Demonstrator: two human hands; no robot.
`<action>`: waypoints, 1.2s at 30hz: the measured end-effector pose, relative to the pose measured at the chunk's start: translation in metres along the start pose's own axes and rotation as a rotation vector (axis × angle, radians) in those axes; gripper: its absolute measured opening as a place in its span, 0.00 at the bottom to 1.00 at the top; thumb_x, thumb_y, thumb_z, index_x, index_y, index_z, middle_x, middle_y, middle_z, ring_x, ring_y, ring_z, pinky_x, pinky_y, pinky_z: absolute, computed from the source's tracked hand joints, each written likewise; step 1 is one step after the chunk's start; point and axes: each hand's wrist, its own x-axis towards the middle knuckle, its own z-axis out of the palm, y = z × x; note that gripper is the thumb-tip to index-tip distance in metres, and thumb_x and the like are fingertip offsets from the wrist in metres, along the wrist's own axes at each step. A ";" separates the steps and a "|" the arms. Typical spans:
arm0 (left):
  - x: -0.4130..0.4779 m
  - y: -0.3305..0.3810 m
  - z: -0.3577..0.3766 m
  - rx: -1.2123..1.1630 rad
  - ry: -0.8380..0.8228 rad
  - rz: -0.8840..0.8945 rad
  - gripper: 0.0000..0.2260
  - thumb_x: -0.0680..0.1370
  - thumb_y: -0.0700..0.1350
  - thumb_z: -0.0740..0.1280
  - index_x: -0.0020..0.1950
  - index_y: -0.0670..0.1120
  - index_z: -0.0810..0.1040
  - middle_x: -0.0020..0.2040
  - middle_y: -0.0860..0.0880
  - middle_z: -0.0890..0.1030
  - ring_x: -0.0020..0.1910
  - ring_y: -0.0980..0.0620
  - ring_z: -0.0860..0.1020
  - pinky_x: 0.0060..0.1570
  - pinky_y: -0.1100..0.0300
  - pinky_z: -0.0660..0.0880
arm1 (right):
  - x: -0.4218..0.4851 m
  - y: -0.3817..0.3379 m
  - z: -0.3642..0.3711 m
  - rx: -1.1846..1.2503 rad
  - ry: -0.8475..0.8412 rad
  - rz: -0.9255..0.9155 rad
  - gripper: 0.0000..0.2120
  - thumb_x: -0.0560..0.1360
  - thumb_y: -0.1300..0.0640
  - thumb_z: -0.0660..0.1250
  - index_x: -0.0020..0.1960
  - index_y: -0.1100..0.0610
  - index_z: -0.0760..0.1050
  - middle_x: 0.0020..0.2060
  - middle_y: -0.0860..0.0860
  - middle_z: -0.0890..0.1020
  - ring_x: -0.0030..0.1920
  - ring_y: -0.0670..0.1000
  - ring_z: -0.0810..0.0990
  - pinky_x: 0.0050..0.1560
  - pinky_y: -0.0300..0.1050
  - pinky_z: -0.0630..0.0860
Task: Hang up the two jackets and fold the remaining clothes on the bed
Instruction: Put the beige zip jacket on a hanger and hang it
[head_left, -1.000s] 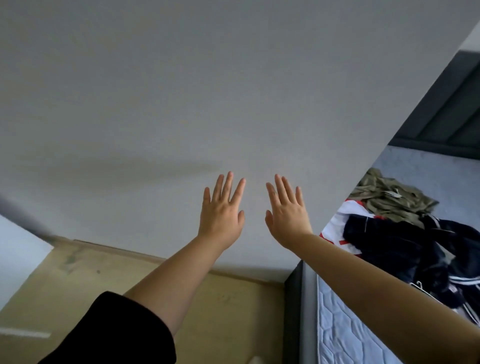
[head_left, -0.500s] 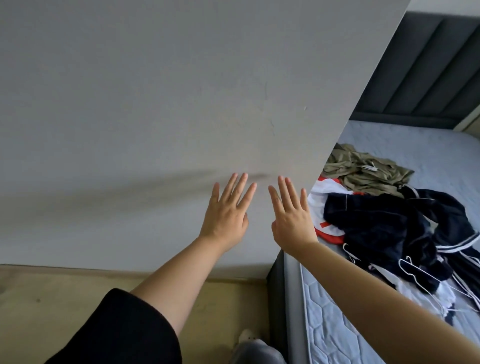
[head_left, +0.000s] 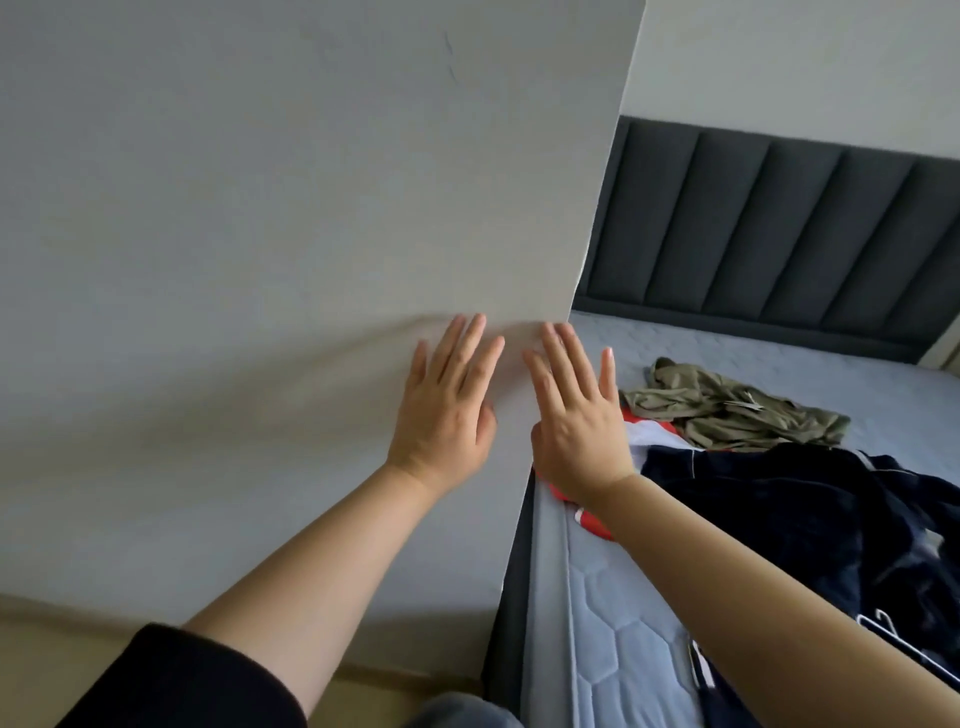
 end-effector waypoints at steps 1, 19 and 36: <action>0.001 0.014 0.003 -0.004 -0.008 -0.021 0.28 0.67 0.33 0.68 0.68 0.37 0.71 0.70 0.36 0.68 0.69 0.34 0.66 0.64 0.35 0.61 | -0.008 0.010 -0.005 0.006 -0.013 0.021 0.35 0.59 0.69 0.67 0.67 0.65 0.70 0.70 0.63 0.67 0.71 0.64 0.63 0.67 0.65 0.49; 0.045 0.160 0.219 -0.065 -0.518 -0.037 0.29 0.75 0.36 0.58 0.76 0.45 0.56 0.78 0.45 0.49 0.76 0.47 0.48 0.73 0.51 0.49 | -0.128 0.259 0.062 -0.088 -0.568 0.438 0.30 0.76 0.58 0.58 0.75 0.59 0.53 0.77 0.57 0.47 0.76 0.56 0.42 0.72 0.62 0.41; 0.032 0.217 0.462 -0.426 -1.021 -0.388 0.31 0.78 0.63 0.53 0.76 0.61 0.42 0.78 0.52 0.45 0.77 0.49 0.44 0.72 0.42 0.46 | -0.191 0.435 0.229 0.114 -0.813 0.902 0.27 0.80 0.50 0.55 0.75 0.60 0.54 0.75 0.58 0.55 0.73 0.59 0.58 0.70 0.55 0.57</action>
